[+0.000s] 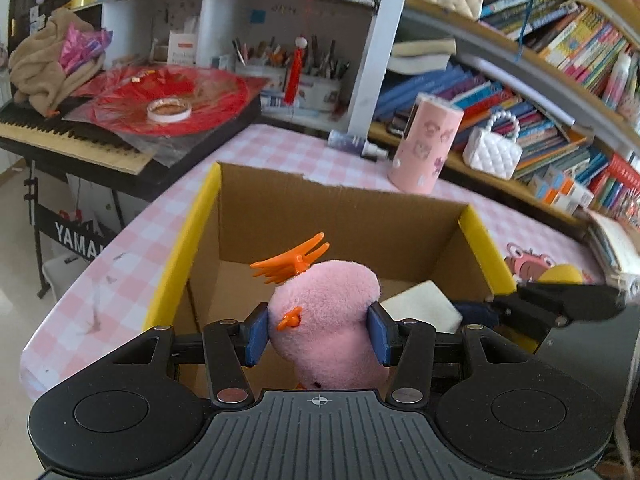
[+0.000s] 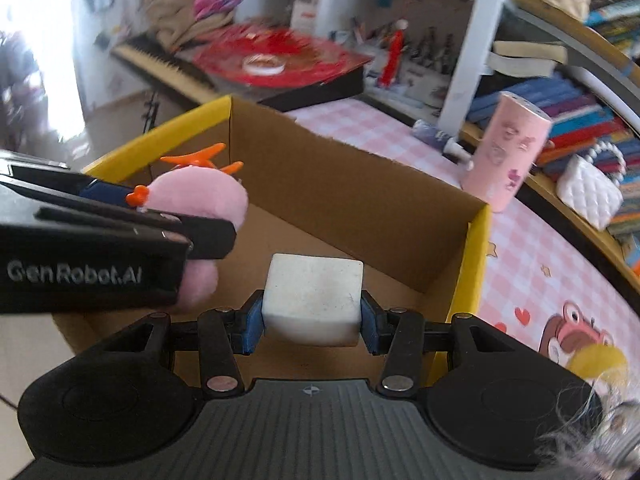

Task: Organize objects
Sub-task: 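Carry the chick and eraser with both tools over the yellow box, then open both tools to drop the chick and eraser into the box, then withdraw both tools from the box back toward the remaining objects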

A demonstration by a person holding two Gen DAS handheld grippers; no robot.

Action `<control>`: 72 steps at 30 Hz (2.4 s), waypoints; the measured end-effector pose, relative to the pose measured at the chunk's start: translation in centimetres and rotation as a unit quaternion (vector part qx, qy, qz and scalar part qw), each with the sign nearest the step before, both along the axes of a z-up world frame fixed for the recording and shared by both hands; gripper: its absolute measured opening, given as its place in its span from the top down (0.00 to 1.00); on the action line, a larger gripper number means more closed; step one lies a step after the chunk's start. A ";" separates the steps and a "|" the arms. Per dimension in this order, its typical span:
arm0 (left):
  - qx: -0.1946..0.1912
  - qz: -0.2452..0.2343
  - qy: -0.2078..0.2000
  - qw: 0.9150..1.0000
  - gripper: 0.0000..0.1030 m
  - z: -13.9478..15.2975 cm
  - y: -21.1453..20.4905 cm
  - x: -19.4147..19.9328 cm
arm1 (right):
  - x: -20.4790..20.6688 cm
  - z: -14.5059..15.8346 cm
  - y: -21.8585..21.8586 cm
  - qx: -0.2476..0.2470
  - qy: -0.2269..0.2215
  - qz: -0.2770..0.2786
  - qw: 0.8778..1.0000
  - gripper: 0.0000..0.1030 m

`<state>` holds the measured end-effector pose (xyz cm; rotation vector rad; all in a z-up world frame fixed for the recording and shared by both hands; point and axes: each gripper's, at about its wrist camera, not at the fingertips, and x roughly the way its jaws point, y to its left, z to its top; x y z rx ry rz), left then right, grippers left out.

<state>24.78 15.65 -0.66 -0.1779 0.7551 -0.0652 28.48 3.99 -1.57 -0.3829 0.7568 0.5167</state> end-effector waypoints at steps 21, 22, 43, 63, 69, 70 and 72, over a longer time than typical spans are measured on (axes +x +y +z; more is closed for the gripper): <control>0.001 -0.002 -0.017 1.000 0.28 0.9 -0.6 -0.5 | -0.3 1.5 -0.8 0.000 -0.019 0.027 0.999 0.38; 0.005 -0.001 -0.030 1.000 0.27 1.5 -0.6 -1.1 | -0.8 2.0 -1.1 0.010 -0.026 0.020 0.999 0.38; 0.000 0.065 -0.100 0.993 0.16 2.9 1.8 -17.0 | -17.8 3.9 -4.7 0.092 -0.091 -0.173 0.976 0.36; 0.030 0.049 -0.045 0.997 0.14 0.0 1.1 -24.0 | -26.7 0.9 -5.1 0.068 -0.080 -0.259 0.960 0.27; 0.037 0.015 -0.046 0.998 0.14 -0.1 -0.3 -24.9 | -28.4 0.6 -6.1 0.068 -0.076 -0.290 0.951 0.24; 0.038 0.009 -0.047 0.998 0.14 -0.1 -0.5 -25.1 | -28.7 0.6 -6.4 0.068 -0.076 -0.296 0.950 0.24; 0.039 -0.002 -0.048 0.998 0.14 -0.1 -1.1 -25.3 | -29.2 0.6 -6.8 0.067 -0.076 -0.305 0.947 0.23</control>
